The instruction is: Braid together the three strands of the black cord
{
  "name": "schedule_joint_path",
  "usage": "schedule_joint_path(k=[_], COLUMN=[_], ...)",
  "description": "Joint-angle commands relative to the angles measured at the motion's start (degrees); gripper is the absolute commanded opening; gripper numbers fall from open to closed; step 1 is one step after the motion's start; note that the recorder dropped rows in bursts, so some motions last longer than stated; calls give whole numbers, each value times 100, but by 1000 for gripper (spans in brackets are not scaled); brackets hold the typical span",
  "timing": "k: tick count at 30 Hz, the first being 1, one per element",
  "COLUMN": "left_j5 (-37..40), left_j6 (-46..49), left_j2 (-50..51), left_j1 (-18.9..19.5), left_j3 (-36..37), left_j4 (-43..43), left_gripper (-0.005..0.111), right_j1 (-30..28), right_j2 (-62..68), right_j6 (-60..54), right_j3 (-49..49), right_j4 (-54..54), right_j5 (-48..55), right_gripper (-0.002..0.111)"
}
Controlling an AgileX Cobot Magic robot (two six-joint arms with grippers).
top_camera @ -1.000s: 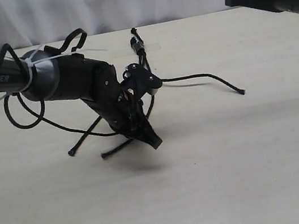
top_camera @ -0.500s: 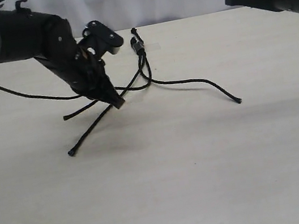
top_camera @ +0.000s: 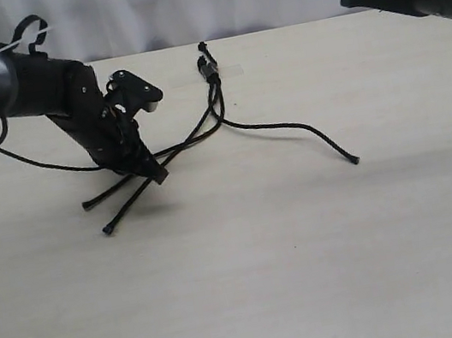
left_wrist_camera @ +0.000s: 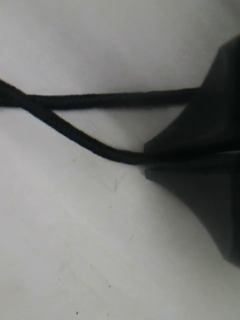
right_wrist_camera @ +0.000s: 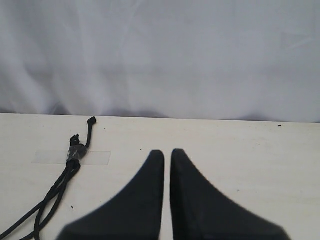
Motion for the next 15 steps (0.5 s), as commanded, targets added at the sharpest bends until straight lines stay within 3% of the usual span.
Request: schedule_joint_path(k=[1,6,10,12,15], left_j5=[940,1868,1930,1669,1743], left_j6=[394,2000,1972,1368,1315], left_j2=[49,49,10,-162,-528], left_j1=[-247,-1070,-1567,-1473,-1071], left_j3=[-129,-431,-858,-961,-961], left_j4=[-900,-2620,-2343,-1807,-1766], left_gripper=[0,0,0,0,0], right_j1=[-23,-23,-23,-23,-23], right_j2=[-4,-4,-4,-4,-4], right_j6=[-35,-35,-23,-23,-23], right_j3=[20,20,20,20,20], right_j4=[2,2,2,2,2], right_j5=[-78,-78,-75,-75,-75], right_gripper=[4,4,4,4,4])
